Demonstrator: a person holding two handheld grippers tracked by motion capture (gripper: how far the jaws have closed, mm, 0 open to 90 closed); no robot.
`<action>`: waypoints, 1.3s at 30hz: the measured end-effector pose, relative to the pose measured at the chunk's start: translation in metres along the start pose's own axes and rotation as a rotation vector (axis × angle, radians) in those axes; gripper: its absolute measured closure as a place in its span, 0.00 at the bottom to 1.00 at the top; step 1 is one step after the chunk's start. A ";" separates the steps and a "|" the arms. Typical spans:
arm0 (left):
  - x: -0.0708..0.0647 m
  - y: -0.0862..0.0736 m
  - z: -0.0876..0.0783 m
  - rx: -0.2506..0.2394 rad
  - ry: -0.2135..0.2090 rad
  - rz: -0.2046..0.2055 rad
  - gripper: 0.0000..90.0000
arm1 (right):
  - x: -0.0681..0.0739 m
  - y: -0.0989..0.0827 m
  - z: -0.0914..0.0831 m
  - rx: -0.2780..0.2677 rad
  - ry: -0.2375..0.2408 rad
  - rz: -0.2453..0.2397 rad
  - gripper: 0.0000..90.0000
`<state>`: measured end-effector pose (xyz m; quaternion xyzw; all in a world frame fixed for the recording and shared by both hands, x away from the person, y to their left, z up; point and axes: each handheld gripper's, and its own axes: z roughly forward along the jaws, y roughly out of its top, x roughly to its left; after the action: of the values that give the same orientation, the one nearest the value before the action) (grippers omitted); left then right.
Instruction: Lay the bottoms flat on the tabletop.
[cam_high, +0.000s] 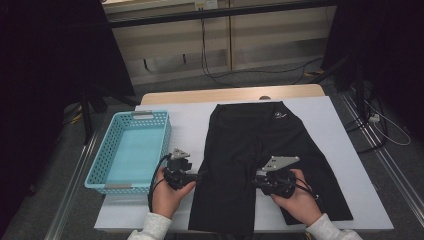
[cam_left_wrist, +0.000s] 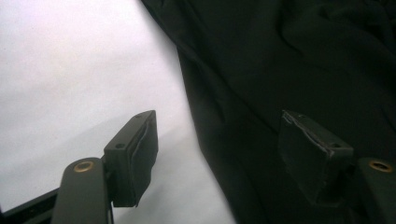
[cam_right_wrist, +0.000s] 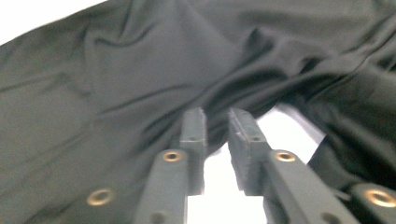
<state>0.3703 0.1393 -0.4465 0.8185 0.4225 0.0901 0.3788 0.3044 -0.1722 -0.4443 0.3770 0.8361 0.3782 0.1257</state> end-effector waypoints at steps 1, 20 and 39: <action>0.000 0.000 0.000 -0.003 0.000 0.001 0.32 | -0.001 0.001 -0.001 -0.009 -0.001 0.001 0.78; -0.007 -0.001 0.005 0.019 -0.034 0.044 0.13 | -0.030 0.015 -0.003 -0.137 -0.092 0.064 0.22; -0.005 -0.004 -0.001 0.033 -0.042 0.062 0.12 | -0.046 0.023 0.005 -0.165 -0.107 0.105 0.15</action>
<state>0.3641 0.1376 -0.4475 0.8389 0.3904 0.0777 0.3712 0.3504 -0.1926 -0.4346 0.4283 0.7735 0.4310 0.1806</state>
